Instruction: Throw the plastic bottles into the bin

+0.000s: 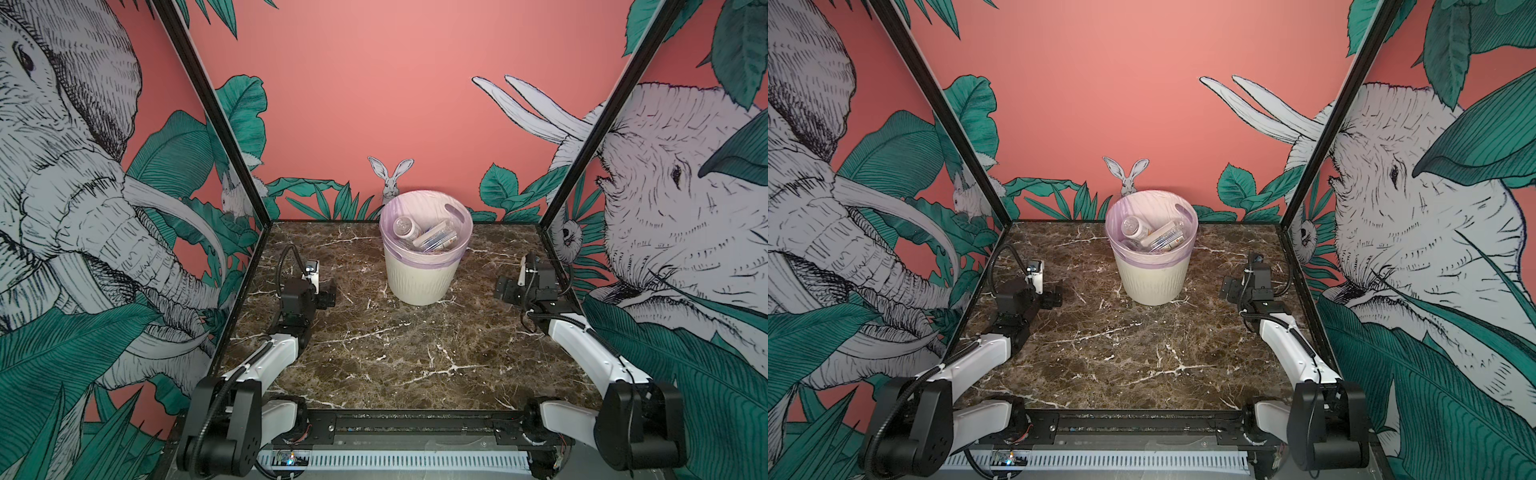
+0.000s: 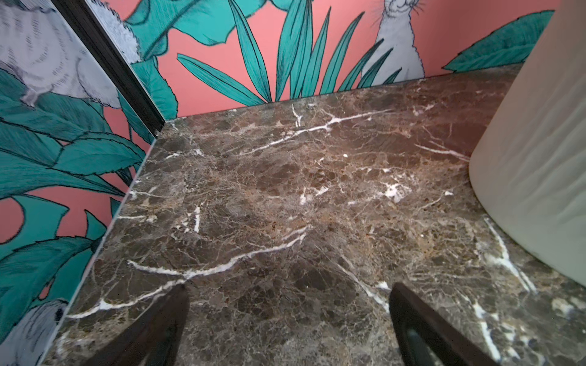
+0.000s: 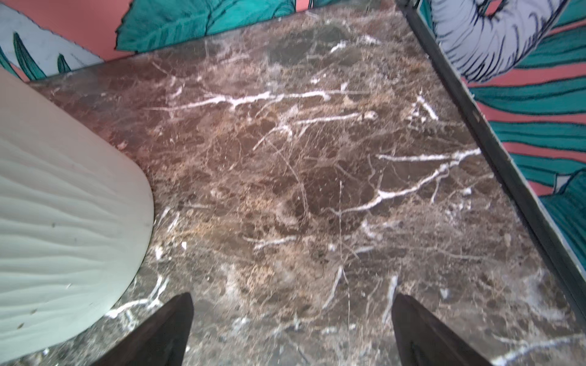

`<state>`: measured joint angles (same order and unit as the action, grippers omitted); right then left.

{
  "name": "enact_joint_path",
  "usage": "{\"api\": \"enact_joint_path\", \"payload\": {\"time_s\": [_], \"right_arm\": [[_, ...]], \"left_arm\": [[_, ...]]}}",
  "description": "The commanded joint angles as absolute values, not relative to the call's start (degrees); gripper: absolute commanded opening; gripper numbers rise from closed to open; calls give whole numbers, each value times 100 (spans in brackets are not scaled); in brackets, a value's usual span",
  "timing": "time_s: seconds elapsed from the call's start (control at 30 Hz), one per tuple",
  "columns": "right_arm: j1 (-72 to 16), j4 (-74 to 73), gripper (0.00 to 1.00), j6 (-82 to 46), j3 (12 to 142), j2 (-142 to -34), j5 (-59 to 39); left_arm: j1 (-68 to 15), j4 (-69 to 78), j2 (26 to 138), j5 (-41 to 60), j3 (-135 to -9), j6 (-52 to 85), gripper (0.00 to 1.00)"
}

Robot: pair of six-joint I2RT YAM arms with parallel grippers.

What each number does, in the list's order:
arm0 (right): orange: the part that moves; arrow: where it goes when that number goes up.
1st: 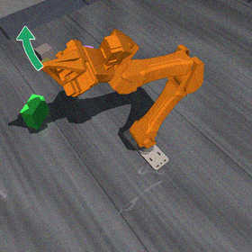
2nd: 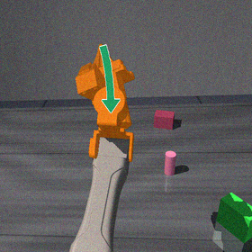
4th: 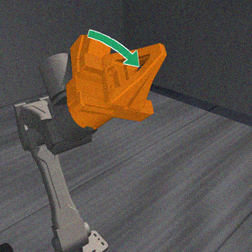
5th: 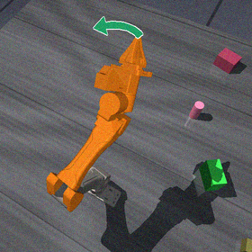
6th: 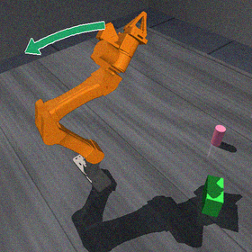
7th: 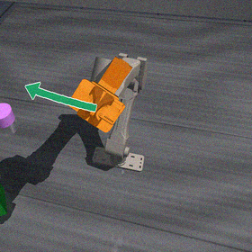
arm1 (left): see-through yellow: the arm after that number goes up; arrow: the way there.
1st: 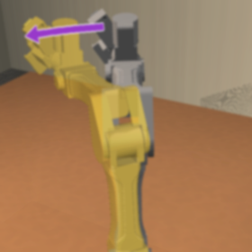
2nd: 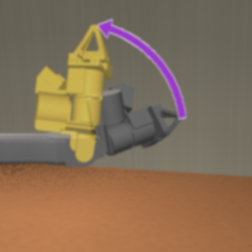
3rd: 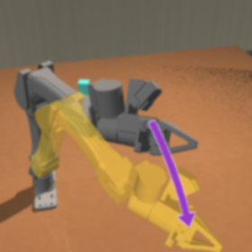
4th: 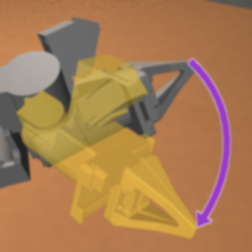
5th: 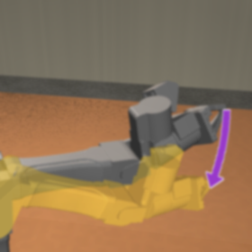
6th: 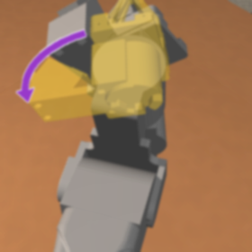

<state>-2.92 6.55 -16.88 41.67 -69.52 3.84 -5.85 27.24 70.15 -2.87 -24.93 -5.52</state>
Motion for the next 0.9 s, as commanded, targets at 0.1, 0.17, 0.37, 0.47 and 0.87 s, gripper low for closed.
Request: {"api": "enact_joint_path", "payload": {"time_s": [0.1, 0.17, 0.37, 0.47, 0.87], "right_arm": [[-202, -547, 100, -1280, 4036, -7235, 426], [-202, -831, 100, -1178, 3914, -7280, 490], [-149, -1535, 100, -767, 3540, -7331, 642], [-145, -2138, 100, -591, 3243, -7385, 610], [-119, -2837, 100, -244, 3015, -7794, 549]], "left_arm": [[-182, 3730, 7372, 231, -2425, -662, 100], [-100, 3881, 7452, 279, -2382, -640, 100], [31, 4210, 7844, 593, -2319, -599, 100], [59, 4689, 8182, 775, -2215, -631, 100], [66, 5269, 8882, 988, -2197, -712, 100]]}}
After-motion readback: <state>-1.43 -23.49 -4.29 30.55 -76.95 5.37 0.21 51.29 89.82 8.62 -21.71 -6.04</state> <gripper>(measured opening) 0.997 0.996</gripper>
